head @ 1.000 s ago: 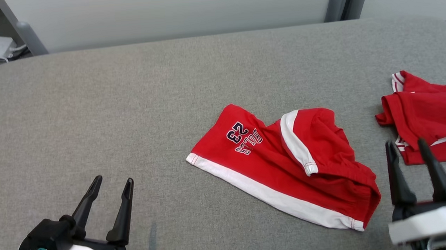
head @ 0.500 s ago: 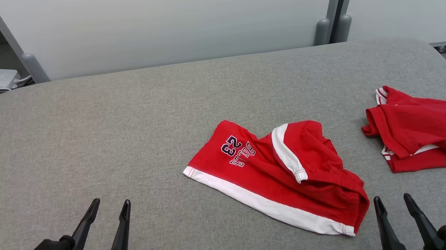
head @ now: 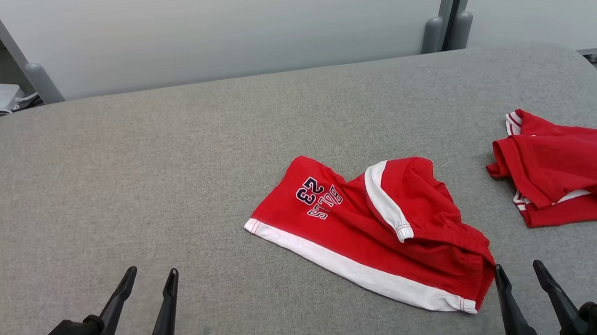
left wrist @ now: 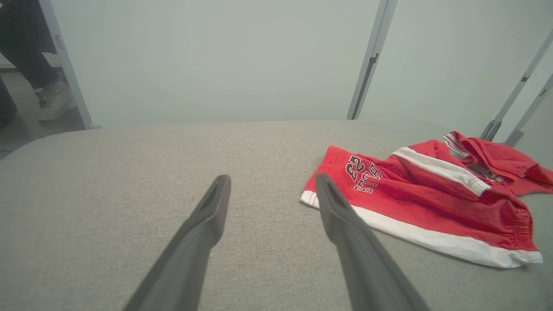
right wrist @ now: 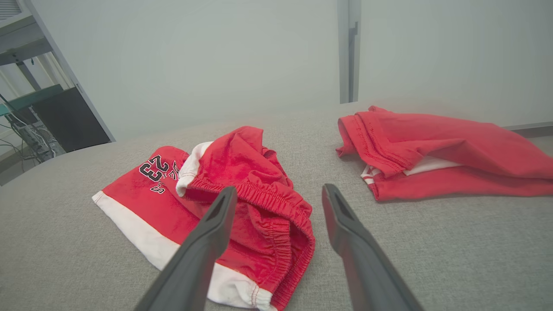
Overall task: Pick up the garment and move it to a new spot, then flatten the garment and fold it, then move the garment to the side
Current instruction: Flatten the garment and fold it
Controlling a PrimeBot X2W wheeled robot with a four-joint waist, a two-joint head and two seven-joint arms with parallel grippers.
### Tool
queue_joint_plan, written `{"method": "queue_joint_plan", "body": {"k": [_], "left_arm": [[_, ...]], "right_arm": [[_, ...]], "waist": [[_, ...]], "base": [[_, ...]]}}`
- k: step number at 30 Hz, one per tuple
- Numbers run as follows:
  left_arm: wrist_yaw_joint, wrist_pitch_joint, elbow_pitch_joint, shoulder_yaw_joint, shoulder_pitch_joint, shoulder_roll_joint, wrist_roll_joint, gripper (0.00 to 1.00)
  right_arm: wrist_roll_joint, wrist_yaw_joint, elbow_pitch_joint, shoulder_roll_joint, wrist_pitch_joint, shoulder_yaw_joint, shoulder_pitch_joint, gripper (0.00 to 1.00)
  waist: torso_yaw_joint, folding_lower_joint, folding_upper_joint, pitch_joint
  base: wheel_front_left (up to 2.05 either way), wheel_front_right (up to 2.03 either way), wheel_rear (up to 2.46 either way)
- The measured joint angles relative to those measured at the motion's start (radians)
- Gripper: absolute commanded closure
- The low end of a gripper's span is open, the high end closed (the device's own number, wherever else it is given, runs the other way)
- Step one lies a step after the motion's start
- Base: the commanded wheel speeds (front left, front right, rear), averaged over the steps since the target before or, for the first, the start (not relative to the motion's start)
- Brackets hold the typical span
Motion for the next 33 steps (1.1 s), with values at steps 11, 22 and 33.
{"method": "queue_joint_plan", "body": {"k": [11,22,33], "left_arm": [[-0.094,0.103,0.06,-0.114,-0.167,-0.004,-0.002,0.0],[-0.16,0.162,0.323,-0.248,-0.44,-0.035,-0.055,0.0],[-0.16,0.15,0.485,-0.396,-0.624,-0.005,-0.195,0.0]], "right_arm": [[0.015,0.0,0.045,0.001,0.012,0.046,-0.02,0.0],[0.033,0.0,0.091,0.0,0.012,0.137,-0.063,0.0],[0.033,0.0,0.121,0.0,0.008,0.185,-0.107,0.0]], "waist": [[-0.009,0.0,0.0,0.095],[-0.05,0.0,0.0,0.227],[-0.077,0.0,0.0,0.299]], "base": [[0.0,0.0,0.0],[0.0,0.0,0.0],[0.0,0.0,0.0]]}}
